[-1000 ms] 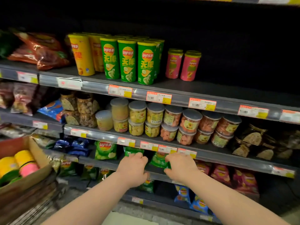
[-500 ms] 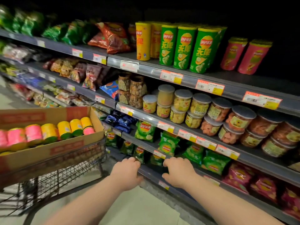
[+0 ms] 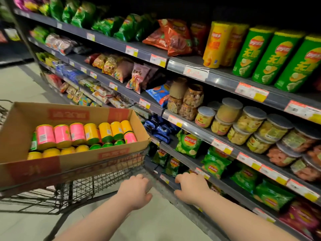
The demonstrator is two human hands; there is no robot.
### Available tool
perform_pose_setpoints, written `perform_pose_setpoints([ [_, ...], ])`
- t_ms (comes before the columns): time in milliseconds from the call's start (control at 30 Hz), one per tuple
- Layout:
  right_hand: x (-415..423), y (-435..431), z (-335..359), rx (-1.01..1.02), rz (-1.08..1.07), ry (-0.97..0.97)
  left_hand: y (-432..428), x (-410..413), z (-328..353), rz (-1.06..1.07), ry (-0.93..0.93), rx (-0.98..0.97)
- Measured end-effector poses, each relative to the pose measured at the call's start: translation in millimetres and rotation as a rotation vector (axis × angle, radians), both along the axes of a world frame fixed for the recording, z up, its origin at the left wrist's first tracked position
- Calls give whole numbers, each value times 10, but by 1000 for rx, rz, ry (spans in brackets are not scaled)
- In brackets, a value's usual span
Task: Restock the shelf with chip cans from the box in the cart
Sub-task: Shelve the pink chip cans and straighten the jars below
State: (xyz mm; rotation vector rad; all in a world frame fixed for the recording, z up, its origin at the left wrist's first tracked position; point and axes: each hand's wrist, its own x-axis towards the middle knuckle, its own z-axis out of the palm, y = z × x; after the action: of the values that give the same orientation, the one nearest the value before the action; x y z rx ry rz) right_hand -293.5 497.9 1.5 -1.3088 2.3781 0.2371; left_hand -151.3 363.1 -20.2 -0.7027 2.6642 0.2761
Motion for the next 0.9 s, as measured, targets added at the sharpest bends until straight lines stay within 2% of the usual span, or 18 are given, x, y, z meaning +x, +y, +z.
perform_pose_setpoints([
  [233,403,-1021,-136,54,61,17,-925,509,-64,83,0,21],
  [467,815,-1742,-240,78,116,-46,-1601,1065,-149,186,-16,35],
  [633,932,-2006,-259,116,146,-40,-1802,1226,-250,240,7,63],
  [900,896,-2406,-349,61,147,-128,-1997,1366,-249,334,75,117],
])
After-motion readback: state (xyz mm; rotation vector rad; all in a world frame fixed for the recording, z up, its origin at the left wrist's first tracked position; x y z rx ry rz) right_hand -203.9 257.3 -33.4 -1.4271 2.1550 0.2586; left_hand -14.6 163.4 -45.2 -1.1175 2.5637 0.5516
